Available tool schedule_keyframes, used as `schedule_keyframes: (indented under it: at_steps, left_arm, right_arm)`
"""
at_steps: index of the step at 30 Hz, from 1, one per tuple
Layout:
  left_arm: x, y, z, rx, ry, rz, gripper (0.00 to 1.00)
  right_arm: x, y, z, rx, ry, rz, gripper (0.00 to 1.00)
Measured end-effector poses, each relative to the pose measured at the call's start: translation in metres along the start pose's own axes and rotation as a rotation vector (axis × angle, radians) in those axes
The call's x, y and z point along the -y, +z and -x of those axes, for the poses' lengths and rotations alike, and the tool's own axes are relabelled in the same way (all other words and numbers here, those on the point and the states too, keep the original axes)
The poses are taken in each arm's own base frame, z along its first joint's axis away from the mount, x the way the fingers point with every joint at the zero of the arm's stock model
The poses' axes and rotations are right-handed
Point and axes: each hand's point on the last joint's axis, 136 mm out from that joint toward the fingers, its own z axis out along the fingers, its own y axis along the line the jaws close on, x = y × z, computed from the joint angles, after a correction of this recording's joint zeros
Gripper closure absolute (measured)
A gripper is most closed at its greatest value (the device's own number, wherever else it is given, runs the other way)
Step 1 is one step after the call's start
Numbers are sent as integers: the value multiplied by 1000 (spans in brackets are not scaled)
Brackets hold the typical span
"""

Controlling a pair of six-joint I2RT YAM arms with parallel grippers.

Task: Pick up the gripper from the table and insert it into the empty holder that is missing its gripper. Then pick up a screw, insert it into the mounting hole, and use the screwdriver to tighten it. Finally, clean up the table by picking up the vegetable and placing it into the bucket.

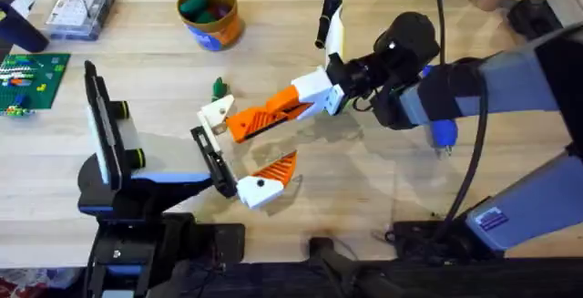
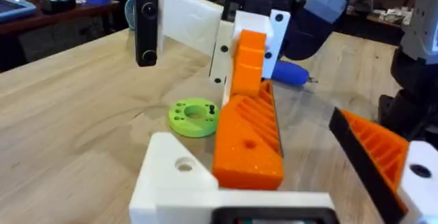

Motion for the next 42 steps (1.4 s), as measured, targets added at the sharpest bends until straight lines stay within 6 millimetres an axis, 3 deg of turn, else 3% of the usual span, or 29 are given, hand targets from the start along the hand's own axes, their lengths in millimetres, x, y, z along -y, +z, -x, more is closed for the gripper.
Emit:
schedule_keyframes:
  at_steps: [22, 42]
  left_arm:
    - [0, 0, 0, 0, 0, 0, 14]
    - [-2, 0, 0, 1, 12, 11, 14]
  right_arm:
    - [8, 2, -1, 43, 101, 1, 984]
    - [4, 10, 3, 89, 76, 16, 984]
